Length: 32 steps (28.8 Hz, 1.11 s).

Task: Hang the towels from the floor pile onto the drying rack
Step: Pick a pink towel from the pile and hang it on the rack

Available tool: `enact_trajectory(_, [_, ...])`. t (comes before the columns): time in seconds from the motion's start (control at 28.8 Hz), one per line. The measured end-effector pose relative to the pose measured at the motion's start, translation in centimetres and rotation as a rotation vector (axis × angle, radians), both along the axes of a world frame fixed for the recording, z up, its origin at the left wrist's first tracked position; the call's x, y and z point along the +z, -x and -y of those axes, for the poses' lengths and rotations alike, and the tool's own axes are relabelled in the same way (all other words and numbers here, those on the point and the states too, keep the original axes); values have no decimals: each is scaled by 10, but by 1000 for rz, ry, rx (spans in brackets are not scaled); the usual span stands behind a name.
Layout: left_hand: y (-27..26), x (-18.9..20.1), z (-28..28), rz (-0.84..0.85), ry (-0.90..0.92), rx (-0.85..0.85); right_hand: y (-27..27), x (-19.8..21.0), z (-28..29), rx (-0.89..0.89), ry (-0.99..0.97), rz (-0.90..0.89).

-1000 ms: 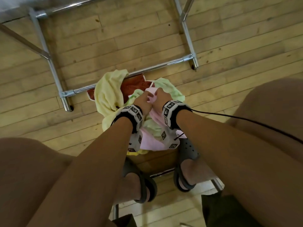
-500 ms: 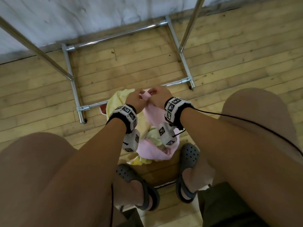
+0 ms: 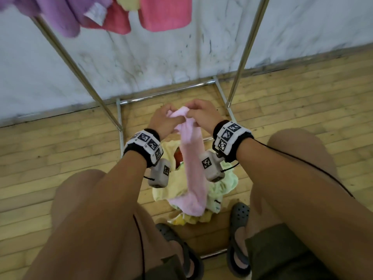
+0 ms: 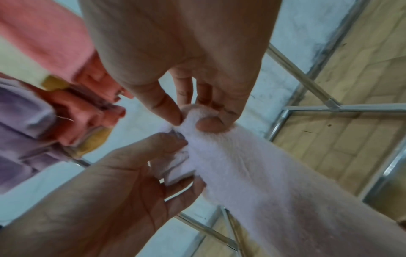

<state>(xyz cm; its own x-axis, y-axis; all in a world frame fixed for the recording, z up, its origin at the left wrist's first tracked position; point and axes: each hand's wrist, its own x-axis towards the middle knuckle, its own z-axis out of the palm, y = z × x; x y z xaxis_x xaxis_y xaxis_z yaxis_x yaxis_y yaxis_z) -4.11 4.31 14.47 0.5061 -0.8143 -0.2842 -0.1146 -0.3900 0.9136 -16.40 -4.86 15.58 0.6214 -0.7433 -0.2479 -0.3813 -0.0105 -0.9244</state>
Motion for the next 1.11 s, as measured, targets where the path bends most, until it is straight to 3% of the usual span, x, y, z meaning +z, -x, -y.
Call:
enact_trajectory(0.28, [5,77,-14,16,285,59,12,74,-11,221,163,69])
enact_trajectory(0.42, [9,94,-18,-121,389,46,19,79,-6,156,273,42])
enact_trajectory(0.52, [2,89,-18,-119,343,42,21,78,-7,97,212,107])
enact_trajectory(0.69, [2,80,-16,-87,114,-58,18,80,0,51,102,184])
enact_trajectory(0.8, [7,76,-11,-138,122,-59,17,73,6,7,76,126])
enact_trajectory(0.94, [7,72,-3,-37,142,-9,14,70,4,25,40,48])
enact_trajectory(1.11, [8,71,3,2,186,68,16,68,6,4,-5,102])
